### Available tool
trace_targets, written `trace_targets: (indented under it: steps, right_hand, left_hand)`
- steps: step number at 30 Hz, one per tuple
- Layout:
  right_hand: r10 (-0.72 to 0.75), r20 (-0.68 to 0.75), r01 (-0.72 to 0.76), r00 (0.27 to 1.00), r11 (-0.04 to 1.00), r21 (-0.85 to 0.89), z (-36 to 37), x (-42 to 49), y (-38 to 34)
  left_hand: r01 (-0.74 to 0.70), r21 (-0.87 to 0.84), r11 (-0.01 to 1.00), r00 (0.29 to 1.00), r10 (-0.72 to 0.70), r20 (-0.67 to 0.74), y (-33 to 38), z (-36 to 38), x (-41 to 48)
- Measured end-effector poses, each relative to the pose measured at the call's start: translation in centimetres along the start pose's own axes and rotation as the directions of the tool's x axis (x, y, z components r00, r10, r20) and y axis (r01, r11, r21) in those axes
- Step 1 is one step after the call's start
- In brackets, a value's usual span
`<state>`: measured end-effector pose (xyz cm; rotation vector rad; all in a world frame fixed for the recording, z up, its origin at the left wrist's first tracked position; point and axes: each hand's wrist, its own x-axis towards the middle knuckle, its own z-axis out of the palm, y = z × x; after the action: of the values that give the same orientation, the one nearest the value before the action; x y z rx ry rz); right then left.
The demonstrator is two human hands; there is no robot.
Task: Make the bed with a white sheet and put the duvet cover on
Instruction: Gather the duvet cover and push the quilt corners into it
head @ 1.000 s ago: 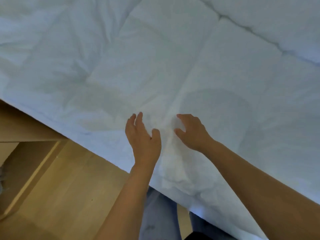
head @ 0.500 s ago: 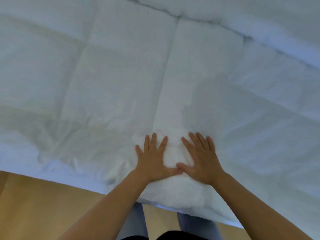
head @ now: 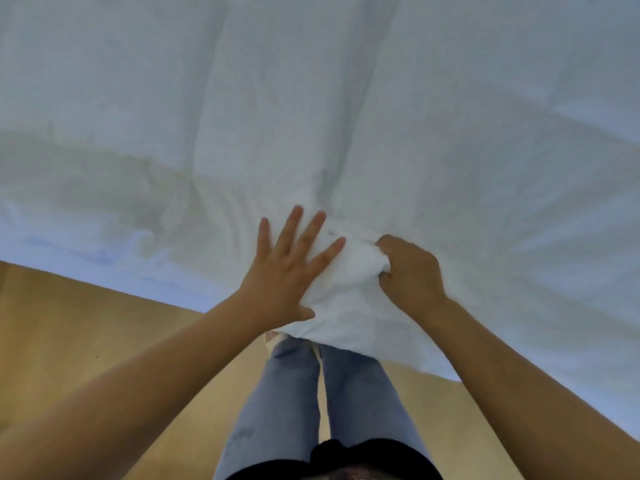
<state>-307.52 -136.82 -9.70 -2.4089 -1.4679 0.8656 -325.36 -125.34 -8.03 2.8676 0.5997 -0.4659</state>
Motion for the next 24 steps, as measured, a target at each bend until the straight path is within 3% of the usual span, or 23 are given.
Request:
trace_targets:
  steps: [3, 5, 7, 9, 11, 13, 14, 15, 17, 19, 21, 24]
  right_hand:
    - [0.104, -0.206, -0.055, 0.973, 0.971, 0.232, -3.0, -3.1, 2.7]
    - [0.172, -0.165, -0.113, 0.971, 0.942, 0.316, -4.0, -5.9, 3.4]
    - [0.179, -0.087, -0.137, 0.980, 0.925, 0.355, -3.3, -7.6, 3.8]
    - [0.114, 0.004, -0.112, 0.993, 0.959, 0.260, -2.1, -9.1, 4.2]
    - [0.010, 0.163, -0.022, 0.987, 0.997, 0.073, -0.5, -10.6, 5.3]
    - [-0.019, 0.198, 0.021, 0.980, 1.000, -0.008, 0.1, -12.9, 6.5]
    - [-0.047, 0.152, 0.049, 0.987, 0.999, -0.004, -0.2, -14.0, 7.1]
    - [-0.069, 0.101, 0.072, 0.993, 0.997, -0.020, -0.4, -14.9, 7.7]
    - [-0.047, -0.036, 0.043, 0.998, 0.995, -0.088, -0.8, -16.6, 9.9]
    - [0.107, 0.007, -0.103, 0.994, 0.972, -0.213, -1.8, -18.6, 13.4]
    - [0.304, 0.149, -0.232, 0.941, 0.900, -0.369, -2.5, -20.7, 17.9]
    - [0.315, 0.186, -0.218, 0.931, 0.886, -0.409, -3.9, -21.5, 24.1]
  left_hand:
    - [0.001, 0.120, 0.993, 0.980, -0.024, 0.196, 2.3, 1.1, 0.5]
    - [0.032, 0.039, 0.999, 0.960, -0.041, 0.277, 3.6, 1.9, 1.3]
    - [0.053, -0.021, 0.998, 0.962, -0.046, 0.268, 3.7, 1.3, 2.7]
    - [-0.003, 0.045, 0.999, 0.933, -0.014, 0.361, 3.4, 0.1, 3.6]
    - [-0.016, 0.105, 0.994, 0.837, -0.044, 0.545, 4.0, -1.1, 3.7]
    - [0.061, 0.009, 0.998, 0.746, -0.051, 0.664, 6.5, -2.1, 3.3]
    - [0.102, -0.095, 0.990, 0.755, -0.016, 0.655, 8.3, -2.5, 3.2]
    - [0.124, -0.200, 0.972, 0.811, 0.017, 0.585, 10.4, -2.8, 3.3]
    - [0.080, -0.308, 0.948, 0.937, 0.034, 0.347, 14.8, -3.0, 3.9]
    - [-0.007, -0.235, 0.972, 0.966, 0.067, 0.248, 19.6, -2.4, 4.9]
    - [-0.020, -0.080, 0.997, 0.935, 0.047, 0.352, 24.0, -0.5, 5.7]
    - [0.095, 0.125, 0.988, 0.913, -0.137, 0.384, 28.1, 2.5, 7.8]
